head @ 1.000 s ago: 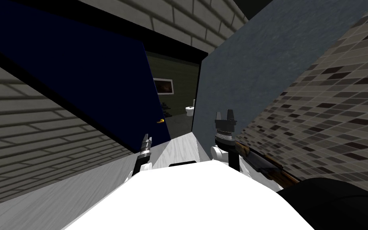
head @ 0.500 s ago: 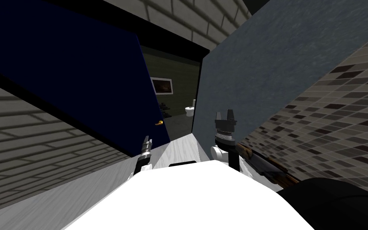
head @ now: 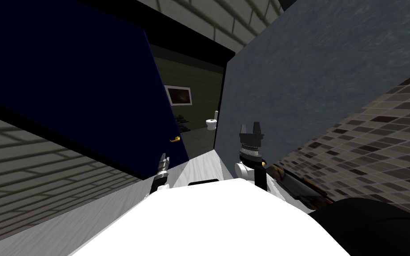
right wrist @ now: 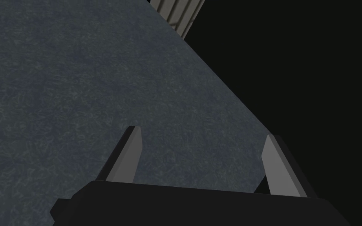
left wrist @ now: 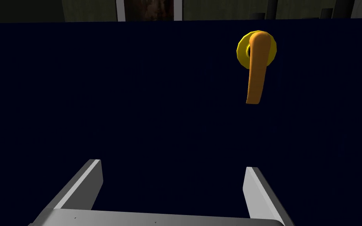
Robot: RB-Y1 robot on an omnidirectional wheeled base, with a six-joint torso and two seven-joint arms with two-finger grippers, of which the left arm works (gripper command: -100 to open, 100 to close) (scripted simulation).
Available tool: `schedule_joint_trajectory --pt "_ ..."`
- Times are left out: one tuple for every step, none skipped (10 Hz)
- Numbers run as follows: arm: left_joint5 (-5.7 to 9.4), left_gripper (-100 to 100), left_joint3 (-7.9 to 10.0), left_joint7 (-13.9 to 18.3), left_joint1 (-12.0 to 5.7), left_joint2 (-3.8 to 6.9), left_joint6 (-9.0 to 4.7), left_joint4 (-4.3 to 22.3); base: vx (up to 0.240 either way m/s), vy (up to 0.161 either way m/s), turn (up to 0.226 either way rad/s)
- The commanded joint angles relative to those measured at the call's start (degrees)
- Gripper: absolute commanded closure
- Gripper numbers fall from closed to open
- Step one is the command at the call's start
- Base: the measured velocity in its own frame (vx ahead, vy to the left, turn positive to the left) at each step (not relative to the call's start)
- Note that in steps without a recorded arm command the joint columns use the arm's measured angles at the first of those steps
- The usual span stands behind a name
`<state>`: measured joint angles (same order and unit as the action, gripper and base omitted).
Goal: Pull the door open
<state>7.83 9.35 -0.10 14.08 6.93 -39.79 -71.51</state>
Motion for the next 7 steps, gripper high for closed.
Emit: schedule_joint_trajectory --pt "0.05 -100 0.25 0.4 -0.51 0.15 -0.5 1.9 0.079 0.03 -0.019" --pt "0.07 -100 0.38 0.5 -0.75 0.17 -0.67 2.9 0.089 0.006 -0.02" --pt "0.1 -100 0.64 0.9 -1.24 0.21 -1.02 4.8 0.117 0.014 -0.034" --pt "0.11 -100 0.76 1.1 -1.47 0.23 -1.19 5.8 0.129 0.011 -0.025" --pt "0.14 -100 0.99 1.4 -1.89 0.25 -1.49 7.4 0.145 0.026 -0.02" --pt "0.16 -100 1.1 1.5 -2.1 0.26 -1.64 8.2 0.141 0.021 -0.025" --pt "0.17 -100 1.21 1.7 -2.3 0.28 -1.79 9.1 0.12 0.01 -0.016"
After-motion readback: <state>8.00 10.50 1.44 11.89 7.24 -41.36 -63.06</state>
